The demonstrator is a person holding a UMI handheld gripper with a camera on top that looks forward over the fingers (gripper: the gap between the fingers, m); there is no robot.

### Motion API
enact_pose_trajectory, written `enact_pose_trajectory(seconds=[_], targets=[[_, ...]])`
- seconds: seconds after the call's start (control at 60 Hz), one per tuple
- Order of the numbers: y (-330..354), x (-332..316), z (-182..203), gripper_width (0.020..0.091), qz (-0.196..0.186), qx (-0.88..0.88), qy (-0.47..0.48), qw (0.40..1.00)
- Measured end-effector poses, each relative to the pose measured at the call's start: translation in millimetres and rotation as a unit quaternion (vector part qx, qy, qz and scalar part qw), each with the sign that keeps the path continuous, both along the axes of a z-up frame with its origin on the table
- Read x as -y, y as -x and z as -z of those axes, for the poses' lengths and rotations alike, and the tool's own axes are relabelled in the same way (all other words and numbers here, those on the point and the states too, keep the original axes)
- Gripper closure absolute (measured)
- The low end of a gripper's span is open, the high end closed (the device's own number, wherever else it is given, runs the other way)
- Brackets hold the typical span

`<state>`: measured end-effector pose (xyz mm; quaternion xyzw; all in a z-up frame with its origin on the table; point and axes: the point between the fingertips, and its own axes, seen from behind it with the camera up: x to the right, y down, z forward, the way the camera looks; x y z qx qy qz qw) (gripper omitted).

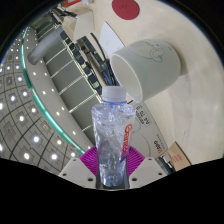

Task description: Pour water

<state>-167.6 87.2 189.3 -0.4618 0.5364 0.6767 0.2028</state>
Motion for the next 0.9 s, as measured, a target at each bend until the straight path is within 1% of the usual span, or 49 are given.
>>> enact_pose_trajectory(seconds=[0.15,0.233,0.317,0.45,0.5,0.6,0.683,0.75,0.833,0.85,0.867,0.9], targets=[[2.4,2.9,-11.1,0.0778,-0.026,0.078,-0.022,0.996],[-4.7,4.1,-33.0,0.0780,-0.035,0.157,-0.057,0.985],[-24.1,6.8,-62.6,0.0780,-0.037,0.235,-0.097,0.966],[-77.2,-3.7,-110.6,0.0780,-0.010,0.383,-0.157,0.910],[-105.0,-5.8,-129.7,0.0779,0.003,0.442,-0.175,0.880],[-157.6,-12.4,-148.0,0.0780,0.021,0.569,-0.191,0.800],[-202.2,-15.9,-149.1,0.0777,0.029,0.661,-0.188,0.726],[-231.0,-19.3,-141.4,0.0777,0.033,0.726,-0.180,0.663],[-258.1,-22.5,-115.0,0.0779,0.022,0.785,-0.164,0.597],[-262.8,-22.8,-108.0,0.0780,0.019,0.794,-0.160,0.586],[-271.5,-25.0,-90.7,0.0778,0.016,0.804,-0.158,0.573],[-277.2,-23.5,-79.7,0.0778,0.006,0.818,-0.153,0.555]])
